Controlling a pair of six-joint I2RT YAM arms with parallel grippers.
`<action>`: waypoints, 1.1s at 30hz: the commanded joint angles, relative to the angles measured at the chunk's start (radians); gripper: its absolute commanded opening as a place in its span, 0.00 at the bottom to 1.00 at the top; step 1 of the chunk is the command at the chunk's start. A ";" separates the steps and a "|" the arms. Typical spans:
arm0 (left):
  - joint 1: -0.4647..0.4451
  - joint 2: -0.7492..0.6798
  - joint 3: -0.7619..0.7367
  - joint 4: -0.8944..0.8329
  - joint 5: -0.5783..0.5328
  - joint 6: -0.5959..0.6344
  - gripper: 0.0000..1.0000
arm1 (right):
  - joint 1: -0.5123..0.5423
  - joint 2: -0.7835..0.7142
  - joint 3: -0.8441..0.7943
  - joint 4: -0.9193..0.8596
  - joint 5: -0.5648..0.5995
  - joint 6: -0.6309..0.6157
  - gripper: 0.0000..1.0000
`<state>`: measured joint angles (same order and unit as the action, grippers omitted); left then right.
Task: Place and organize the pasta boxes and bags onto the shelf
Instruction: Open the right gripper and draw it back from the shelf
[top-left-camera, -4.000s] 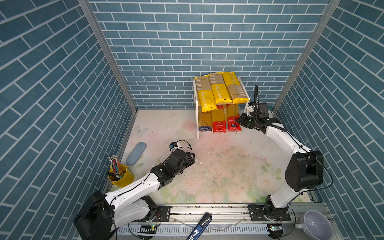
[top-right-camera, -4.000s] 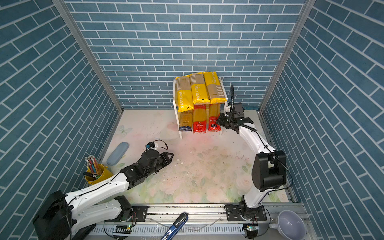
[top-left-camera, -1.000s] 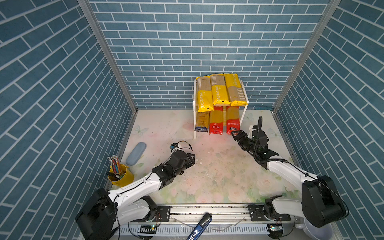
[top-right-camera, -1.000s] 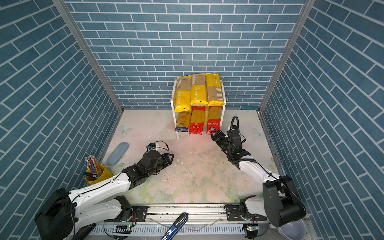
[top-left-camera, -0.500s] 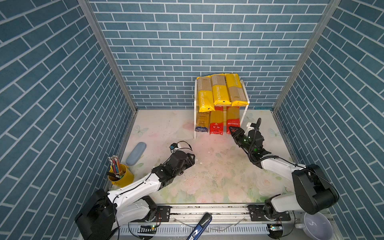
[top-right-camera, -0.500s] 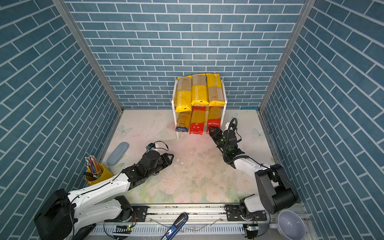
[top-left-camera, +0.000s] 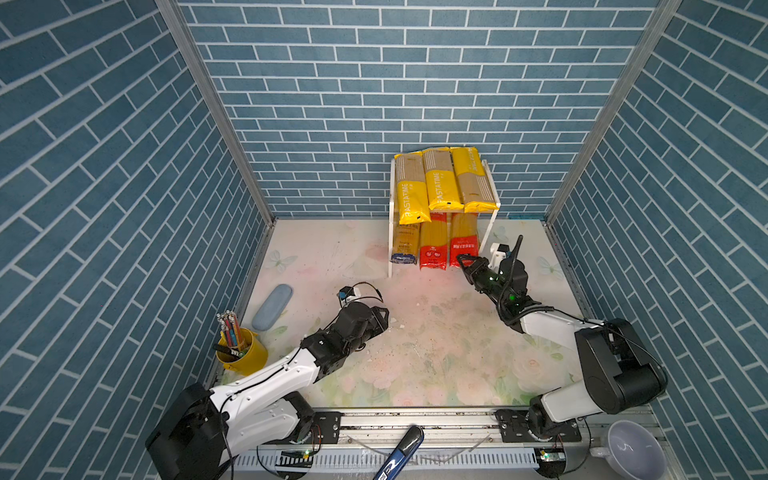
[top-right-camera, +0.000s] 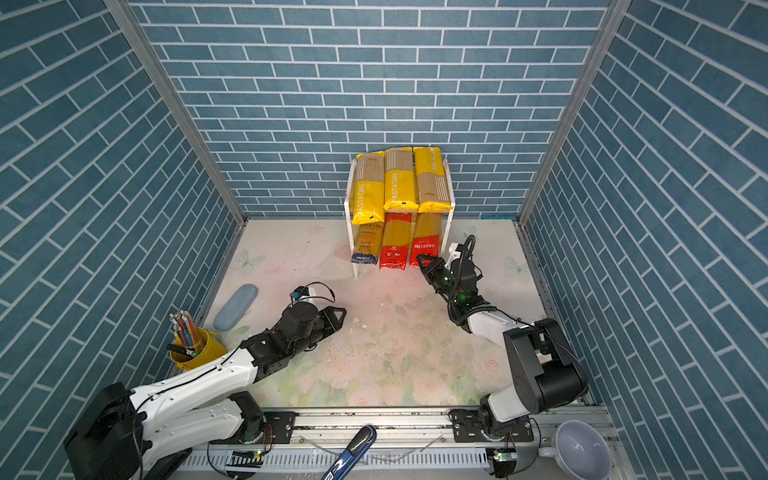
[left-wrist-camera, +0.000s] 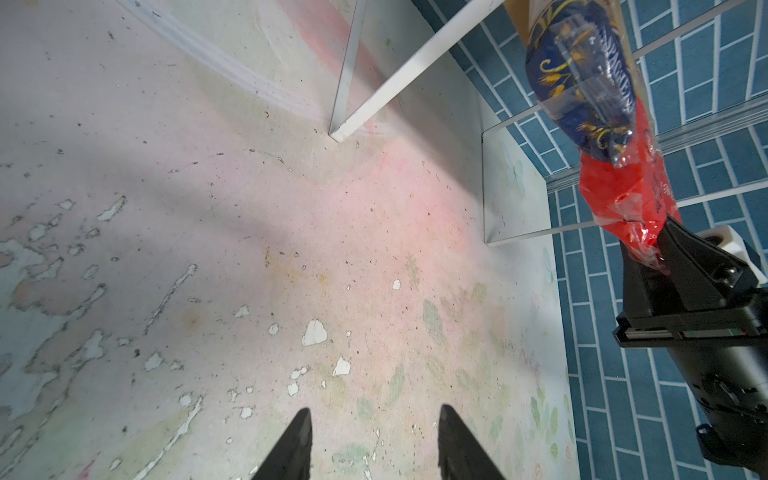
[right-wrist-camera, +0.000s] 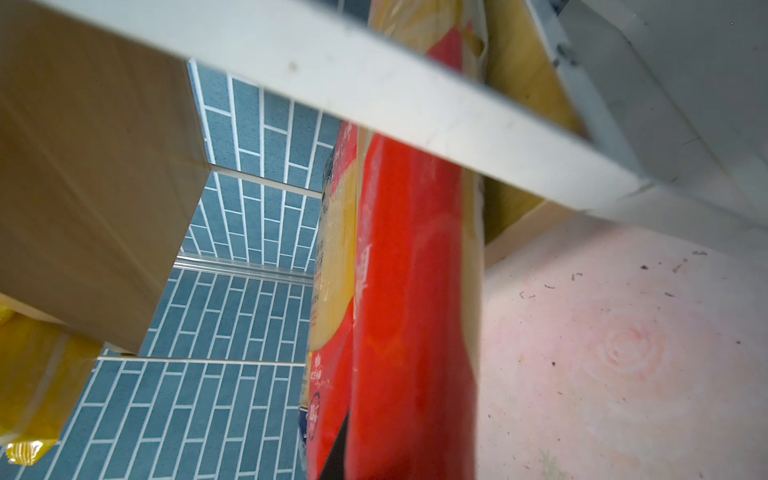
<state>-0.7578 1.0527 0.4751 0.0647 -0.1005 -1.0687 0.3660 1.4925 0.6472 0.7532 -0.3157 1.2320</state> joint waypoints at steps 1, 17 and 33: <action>-0.003 -0.007 -0.014 -0.019 -0.014 0.017 0.50 | -0.012 0.007 0.029 -0.007 -0.151 -0.056 0.11; -0.003 0.029 0.006 -0.002 -0.001 0.023 0.50 | -0.078 0.011 0.113 -0.094 -0.291 -0.089 0.00; -0.003 -0.042 0.028 -0.079 -0.046 0.090 0.54 | -0.079 0.034 0.047 -0.029 -0.258 -0.024 0.44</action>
<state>-0.7578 1.0245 0.4728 0.0265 -0.1188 -1.0348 0.2844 1.5799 0.7280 0.7383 -0.5579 1.2457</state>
